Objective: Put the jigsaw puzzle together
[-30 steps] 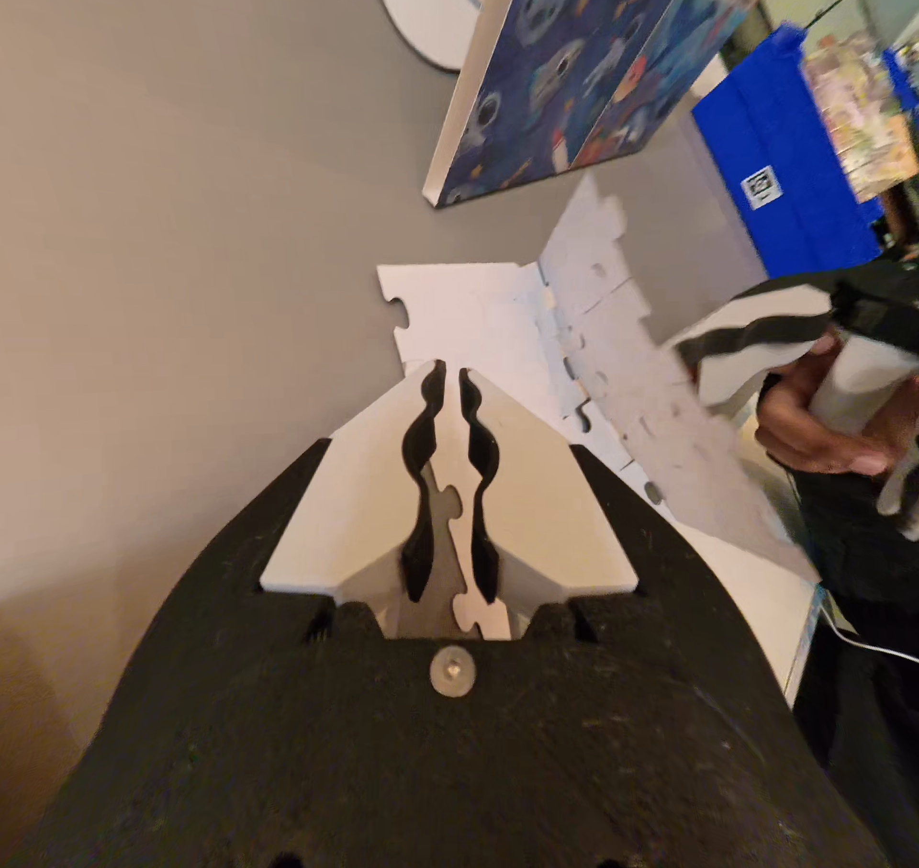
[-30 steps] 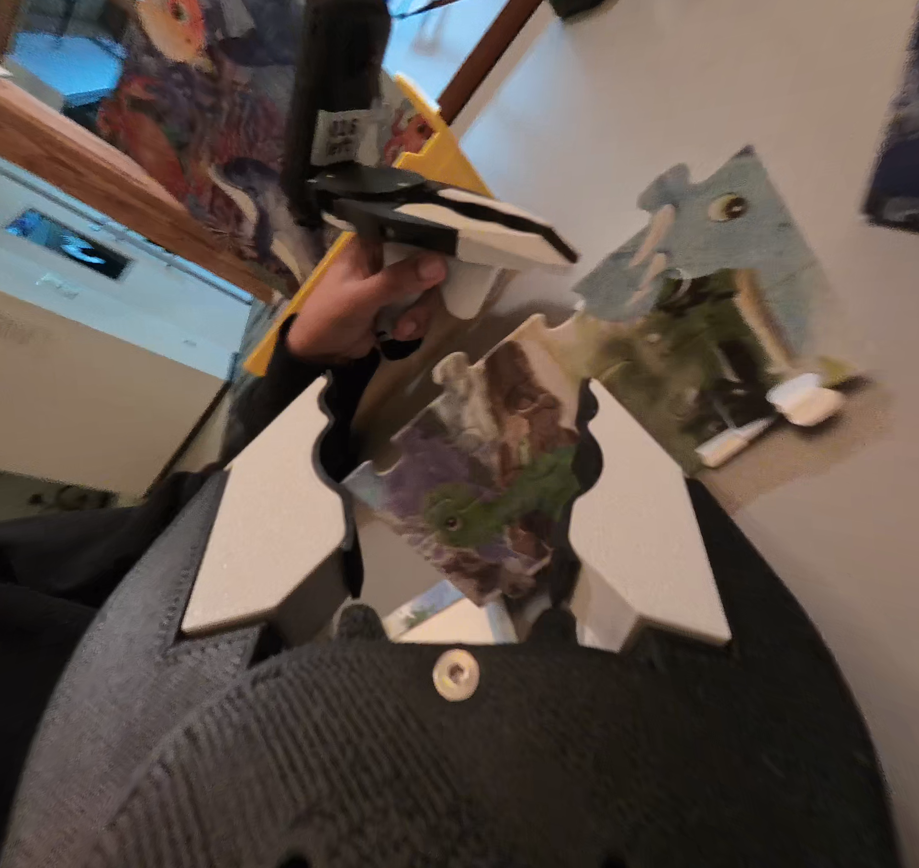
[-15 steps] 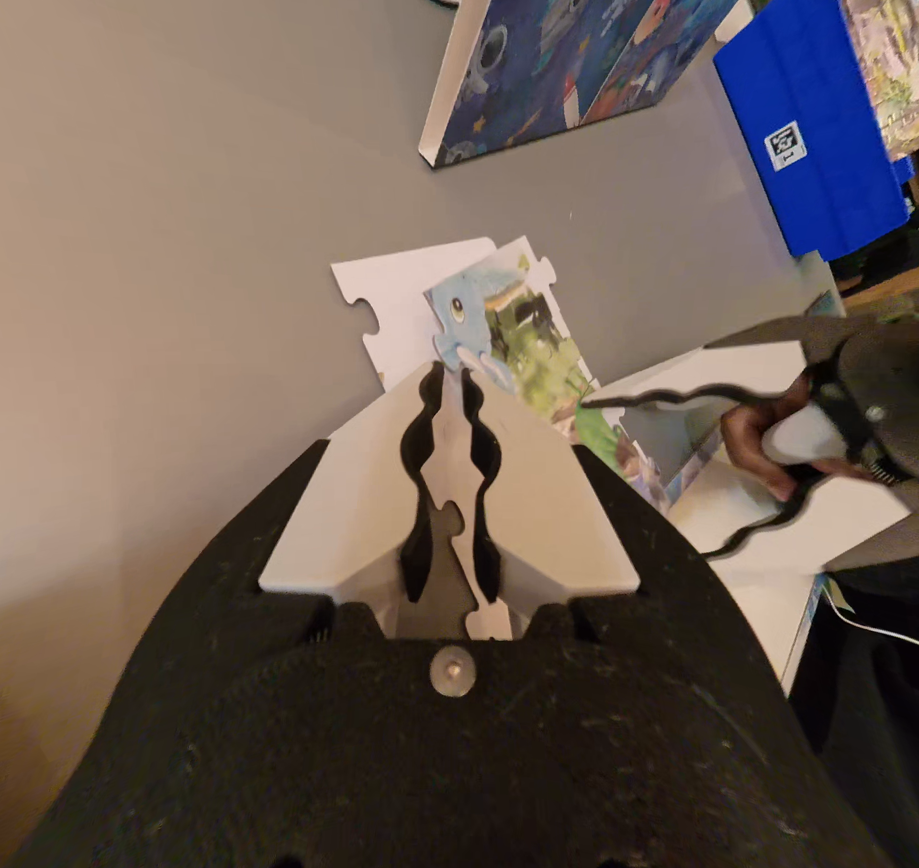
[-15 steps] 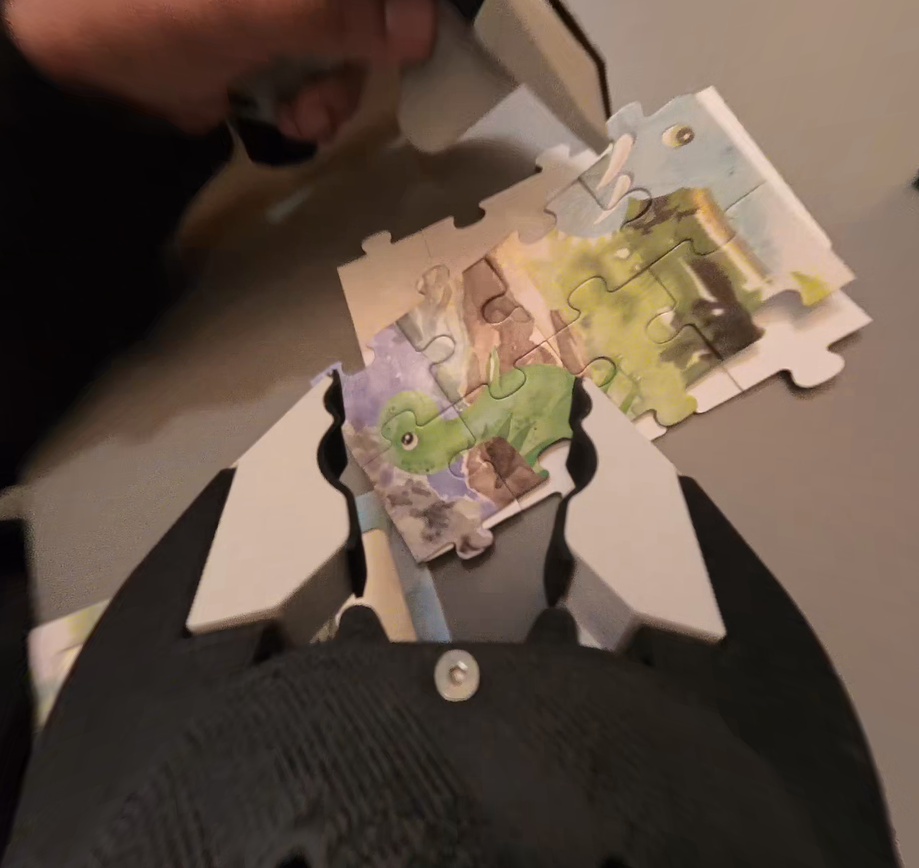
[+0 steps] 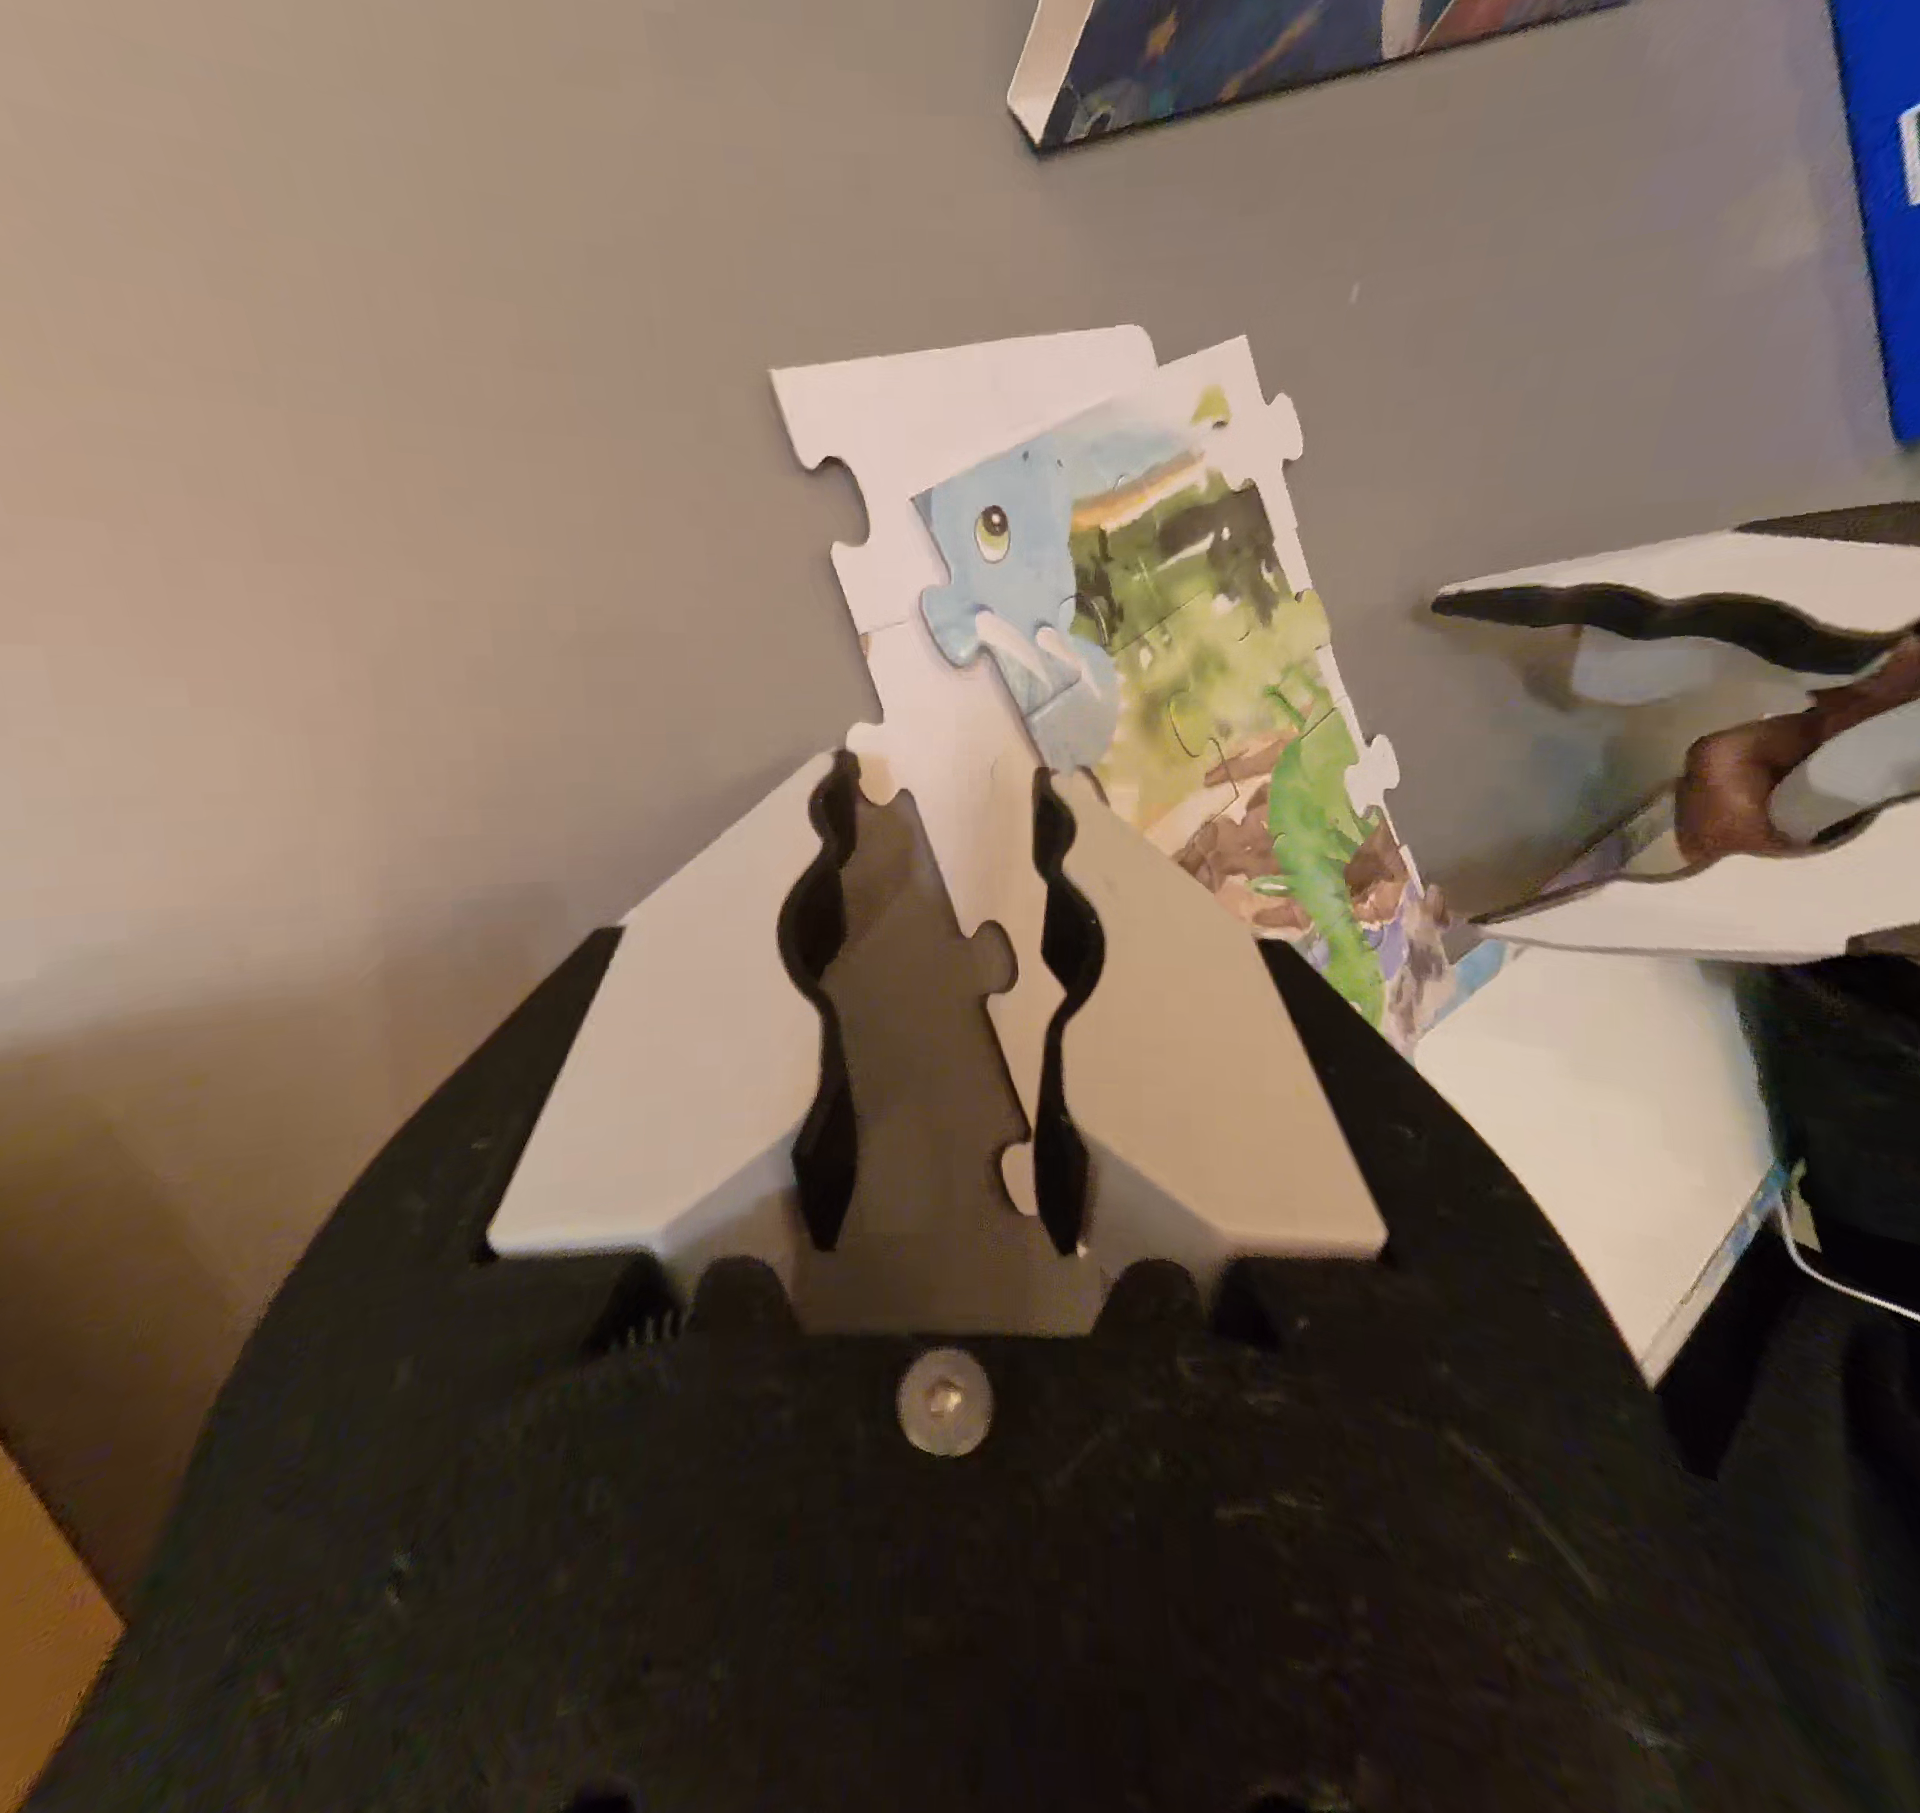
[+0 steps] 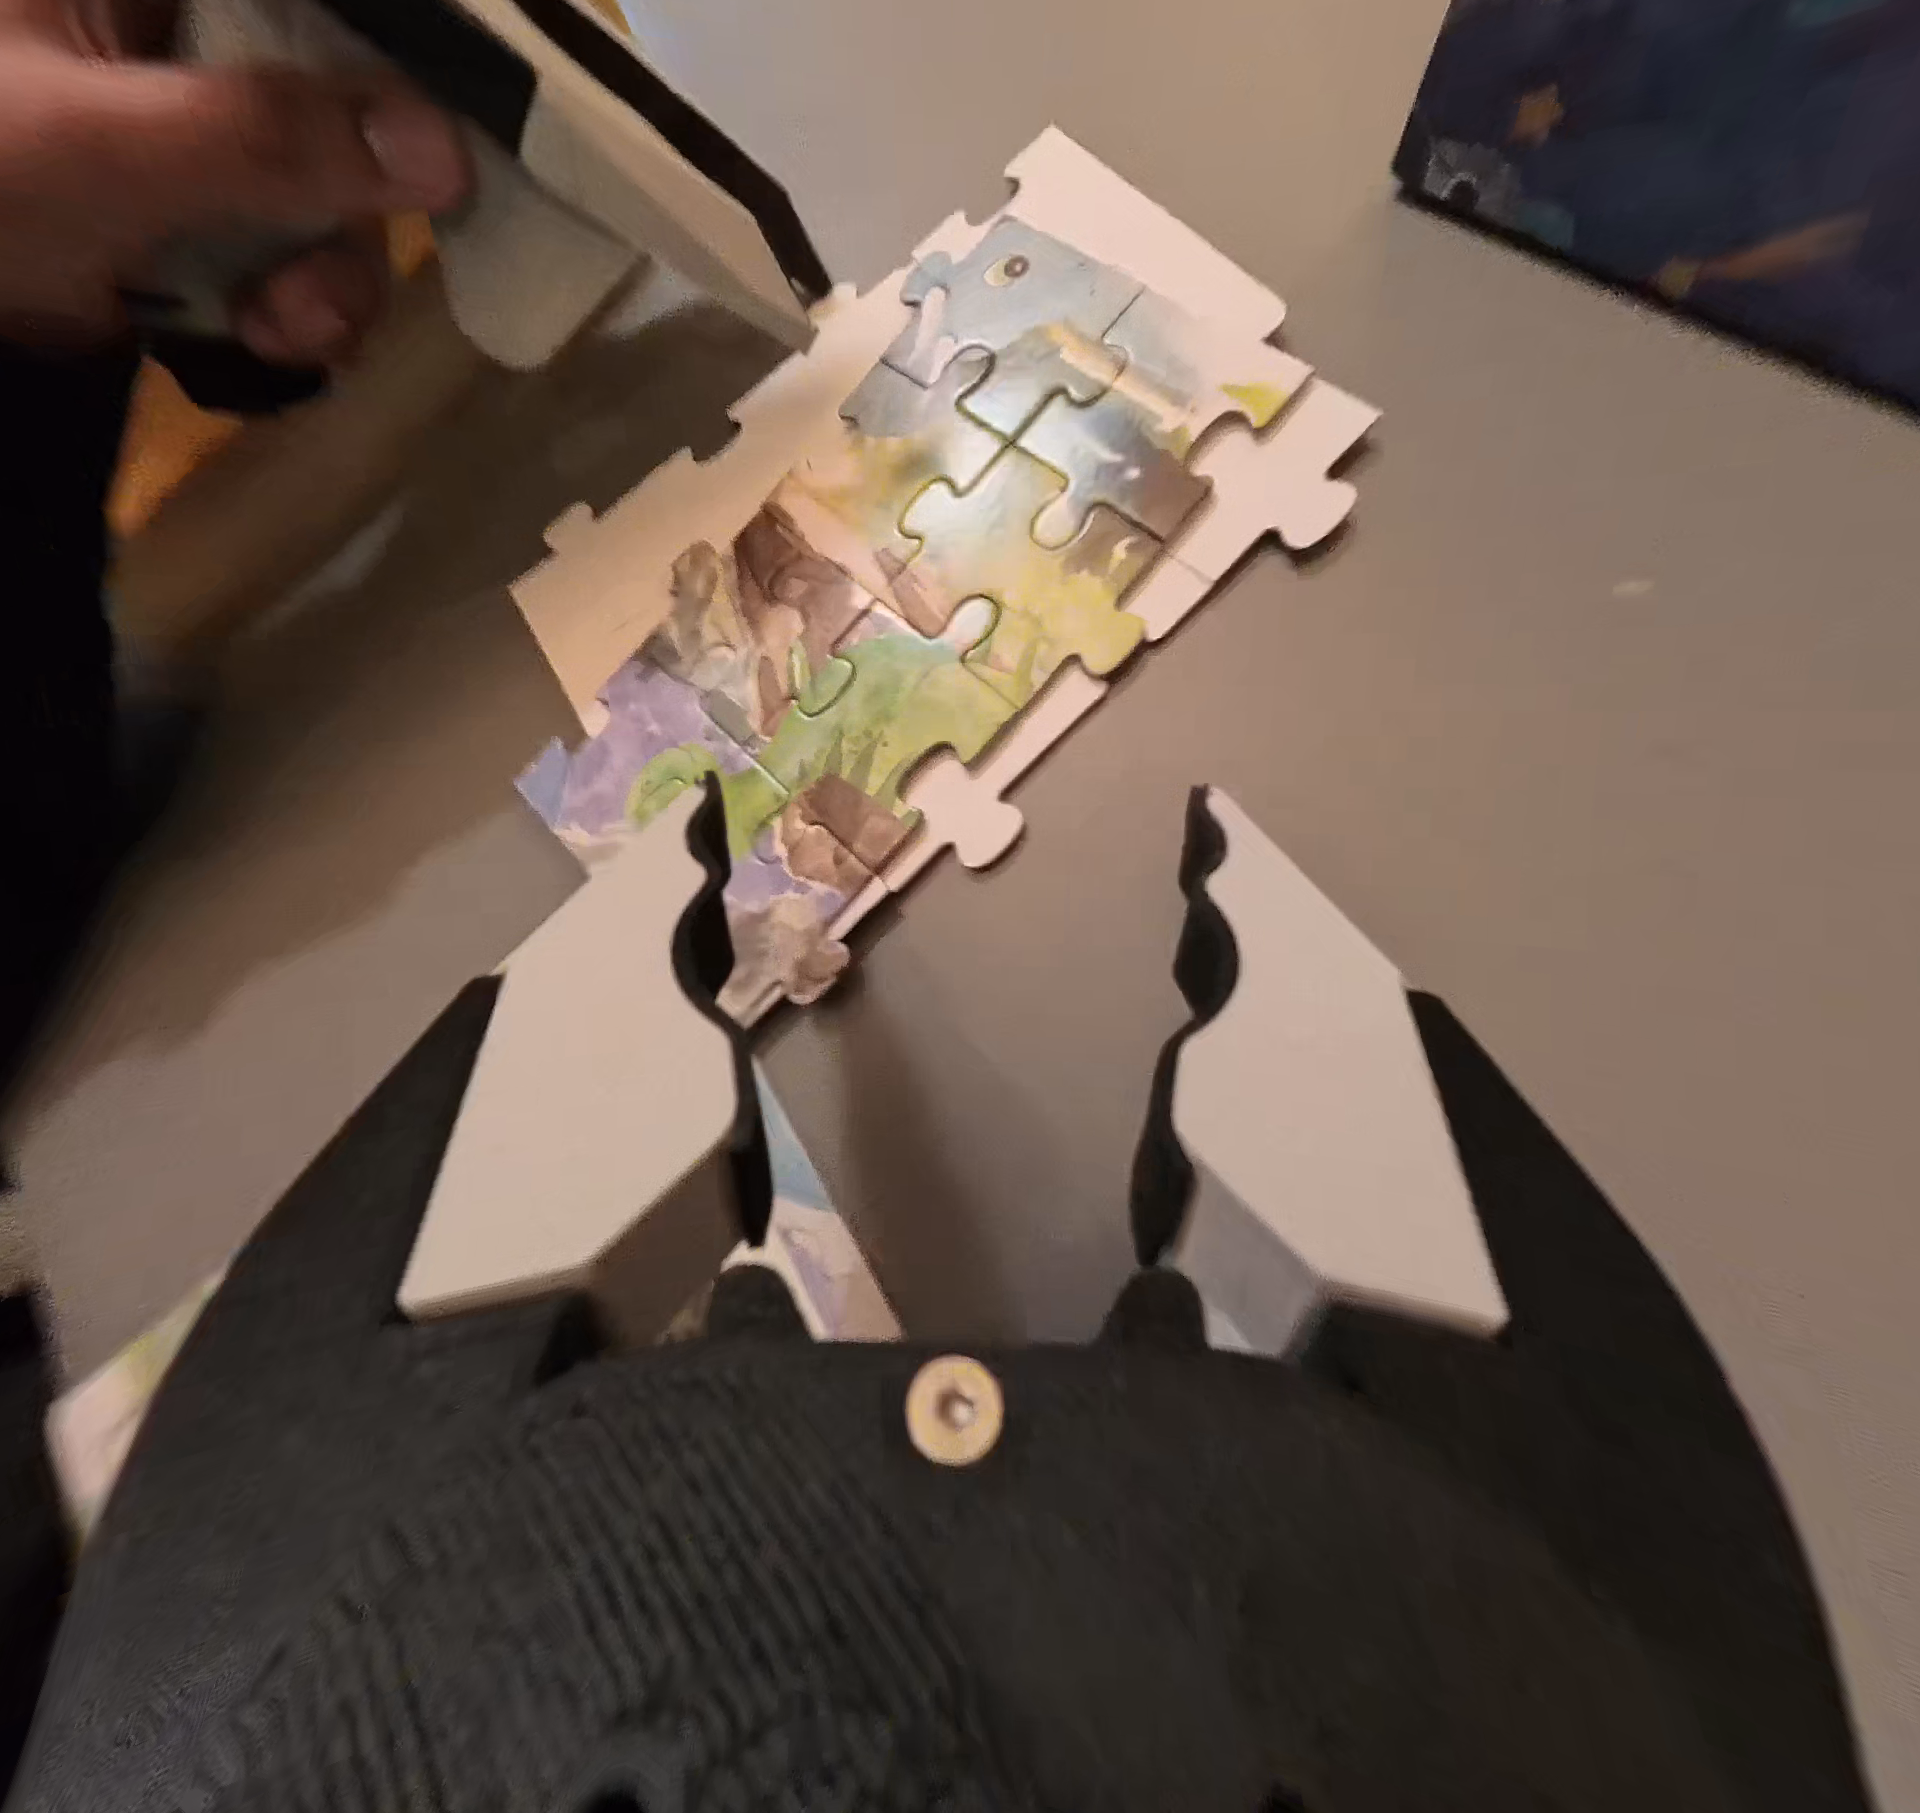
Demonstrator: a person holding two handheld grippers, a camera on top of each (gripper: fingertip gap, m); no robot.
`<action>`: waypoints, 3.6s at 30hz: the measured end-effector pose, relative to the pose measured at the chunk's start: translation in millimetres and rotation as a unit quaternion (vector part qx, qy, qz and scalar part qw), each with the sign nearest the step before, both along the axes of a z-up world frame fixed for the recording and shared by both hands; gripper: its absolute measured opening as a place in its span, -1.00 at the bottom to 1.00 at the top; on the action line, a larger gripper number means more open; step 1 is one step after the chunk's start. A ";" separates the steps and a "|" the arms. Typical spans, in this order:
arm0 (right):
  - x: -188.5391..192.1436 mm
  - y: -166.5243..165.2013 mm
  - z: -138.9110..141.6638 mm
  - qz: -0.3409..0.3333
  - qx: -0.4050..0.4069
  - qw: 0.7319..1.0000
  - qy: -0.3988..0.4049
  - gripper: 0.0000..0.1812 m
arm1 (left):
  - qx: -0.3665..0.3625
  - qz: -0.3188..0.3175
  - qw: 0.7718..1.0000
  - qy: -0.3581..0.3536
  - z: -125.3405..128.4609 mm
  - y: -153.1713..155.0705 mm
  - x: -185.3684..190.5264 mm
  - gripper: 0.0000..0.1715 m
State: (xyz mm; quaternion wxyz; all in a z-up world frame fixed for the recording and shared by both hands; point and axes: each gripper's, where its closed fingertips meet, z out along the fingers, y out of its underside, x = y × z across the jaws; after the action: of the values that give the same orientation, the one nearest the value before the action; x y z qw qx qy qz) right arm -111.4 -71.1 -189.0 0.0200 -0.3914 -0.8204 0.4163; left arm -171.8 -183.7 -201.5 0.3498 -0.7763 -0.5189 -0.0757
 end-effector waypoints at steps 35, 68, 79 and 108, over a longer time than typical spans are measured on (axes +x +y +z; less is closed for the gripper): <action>-27.9 38.7 7.7 -0.029 -0.125 0.990 -0.063 0.01 | 0.199 -0.197 0.947 -0.160 10.5 70.2 75.3 -0.65; -56.3 51.5 3.4 0.024 -0.063 0.997 0.047 -0.01 | 0.164 -0.160 0.970 -0.082 5.9 85.6 48.1 -0.68; -49.4 30.5 -5.0 0.056 -0.044 0.997 0.029 0.11 | 0.137 -0.138 0.980 -0.046 3.4 81.6 35.3 -0.73; -17.6 100.0 1.7 0.060 0.026 0.997 0.029 0.00 | 0.149 -0.183 0.968 -0.091 3.1 89.9 58.3 -0.77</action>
State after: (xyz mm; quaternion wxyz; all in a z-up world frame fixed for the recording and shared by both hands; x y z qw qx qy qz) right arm -129.1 29.0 -187.2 0.0289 -0.3282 -0.8522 0.4065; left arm -113.5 -93.8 -198.4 0.3934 -0.7869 -0.3807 -0.2849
